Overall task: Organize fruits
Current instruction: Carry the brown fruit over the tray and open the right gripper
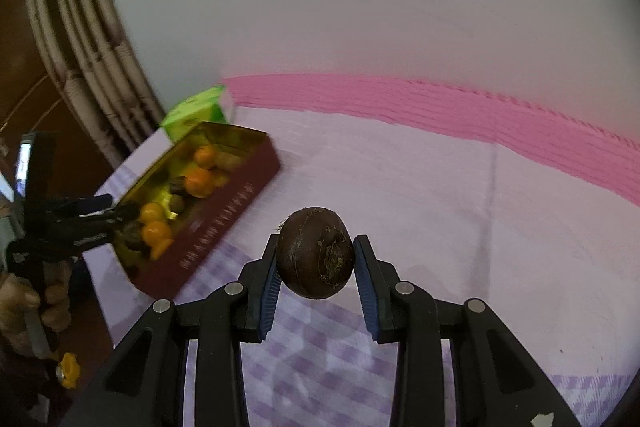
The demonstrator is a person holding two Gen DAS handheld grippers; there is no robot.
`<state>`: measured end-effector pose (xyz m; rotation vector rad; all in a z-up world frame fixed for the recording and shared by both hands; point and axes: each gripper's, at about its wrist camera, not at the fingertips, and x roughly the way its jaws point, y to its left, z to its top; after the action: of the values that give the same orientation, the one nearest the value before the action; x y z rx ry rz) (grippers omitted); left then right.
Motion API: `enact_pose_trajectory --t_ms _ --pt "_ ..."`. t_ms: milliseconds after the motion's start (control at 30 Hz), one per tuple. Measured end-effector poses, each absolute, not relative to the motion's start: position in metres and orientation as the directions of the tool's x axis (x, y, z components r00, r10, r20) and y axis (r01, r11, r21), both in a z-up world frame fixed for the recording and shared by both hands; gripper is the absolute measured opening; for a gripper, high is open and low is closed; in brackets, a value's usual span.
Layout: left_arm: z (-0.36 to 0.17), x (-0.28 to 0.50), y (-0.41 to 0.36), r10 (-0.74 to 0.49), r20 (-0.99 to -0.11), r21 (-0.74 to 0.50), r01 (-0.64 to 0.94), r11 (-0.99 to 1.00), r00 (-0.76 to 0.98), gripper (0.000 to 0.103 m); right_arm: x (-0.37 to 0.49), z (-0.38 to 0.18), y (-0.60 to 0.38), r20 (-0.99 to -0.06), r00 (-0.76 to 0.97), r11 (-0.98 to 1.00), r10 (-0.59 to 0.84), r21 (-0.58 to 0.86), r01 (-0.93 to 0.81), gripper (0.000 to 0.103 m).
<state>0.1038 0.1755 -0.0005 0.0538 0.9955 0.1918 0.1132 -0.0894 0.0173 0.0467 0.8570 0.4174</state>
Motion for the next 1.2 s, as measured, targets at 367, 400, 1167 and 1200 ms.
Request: enact_pose_trajectory --t_ms 367,400,1167,1200 --pt "0.003 0.107 0.191 0.190 -0.835 0.113 -0.176 0.978 0.517 0.058 0.124 0.035 -0.009 -0.699 0.530 0.851 0.480 0.224 -0.475 0.032" --pt "0.003 0.107 0.193 0.189 -0.836 0.111 -0.179 0.978 0.516 0.058 0.125 0.035 -0.001 -0.700 0.523 0.845 0.487 0.225 -0.485 0.032" --pt "0.002 0.111 0.213 0.158 -0.849 0.071 -0.189 0.980 0.504 0.063 0.161 -0.006 0.075 -0.744 0.430 0.820 0.511 0.273 -0.503 0.032" --pt "0.002 0.111 0.213 0.159 -0.849 0.072 -0.189 0.979 0.504 0.064 0.162 -0.007 0.075 -0.745 0.429 0.821 0.511 0.275 -0.501 0.032"
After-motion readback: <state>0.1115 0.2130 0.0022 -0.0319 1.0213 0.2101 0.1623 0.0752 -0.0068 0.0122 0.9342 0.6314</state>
